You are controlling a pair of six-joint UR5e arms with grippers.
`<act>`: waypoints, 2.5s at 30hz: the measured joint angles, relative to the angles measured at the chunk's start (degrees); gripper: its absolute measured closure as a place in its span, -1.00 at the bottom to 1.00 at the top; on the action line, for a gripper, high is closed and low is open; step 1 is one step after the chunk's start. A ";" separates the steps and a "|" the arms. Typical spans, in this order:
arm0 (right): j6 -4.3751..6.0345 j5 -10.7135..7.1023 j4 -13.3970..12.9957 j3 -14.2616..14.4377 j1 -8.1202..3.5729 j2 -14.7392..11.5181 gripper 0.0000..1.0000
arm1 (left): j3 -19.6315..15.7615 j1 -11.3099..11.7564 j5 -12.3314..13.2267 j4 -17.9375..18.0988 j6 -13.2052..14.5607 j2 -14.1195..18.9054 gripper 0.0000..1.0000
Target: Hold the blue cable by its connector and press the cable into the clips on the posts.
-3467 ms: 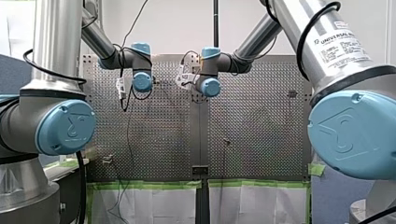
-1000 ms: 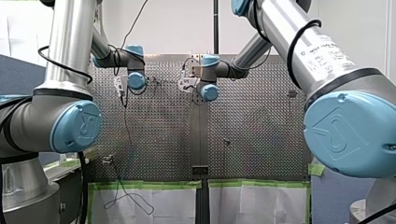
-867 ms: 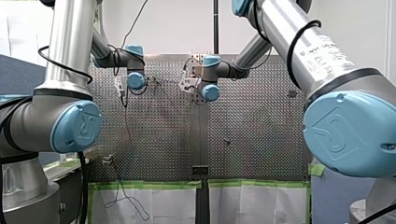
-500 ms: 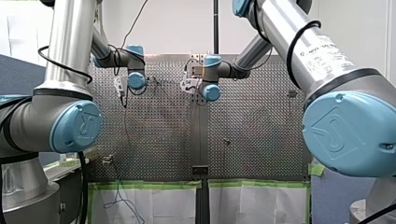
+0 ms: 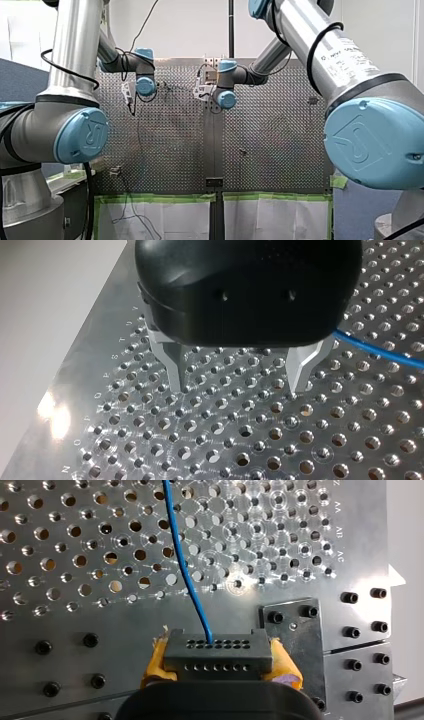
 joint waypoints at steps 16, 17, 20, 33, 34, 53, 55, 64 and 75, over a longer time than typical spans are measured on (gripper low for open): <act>-0.06 0.04 0.46 0.00 -0.01 0.15 1.00 | 0.00 -0.07 -0.20 -5.07 -7.27 0.04 -1.00; -0.10 0.05 0.45 0.01 -0.03 0.17 1.00 | -0.01 -0.15 -0.27 -5.57 -7.54 0.06 -1.00; -0.20 0.08 0.37 0.00 -0.12 0.18 1.00 | -0.36 -0.34 -0.46 -7.29 -7.99 0.14 -1.00; -0.61 0.04 0.42 0.00 -0.24 0.26 1.00 | -3.82 -1.14 -0.34 -12.66 -8.09 2.29 -1.00; -0.61 0.04 0.42 0.00 -0.24 0.27 1.00 | -4.24 -1.28 -0.15 -12.71 -8.09 2.94 -1.00; -0.62 0.00 0.51 0.01 -0.08 0.49 1.00 | -7.26 -3.97 1.23 -13.93 -8.01 10.80 -1.00; -0.62 0.00 0.51 0.01 -0.07 0.51 1.00 | -7.29 -4.37 1.04 -14.30 -8.00 11.47 -1.00; -0.62 0.00 0.51 0.01 0.00 0.60 1.00 | -7.31 -6.53 0.63 -15.67 -6.14 13.53 -1.00; -0.62 0.00 0.57 0.00 -0.01 0.62 1.00 | -7.32 -8.38 0.49 -16.61 -4.86 13.62 -1.00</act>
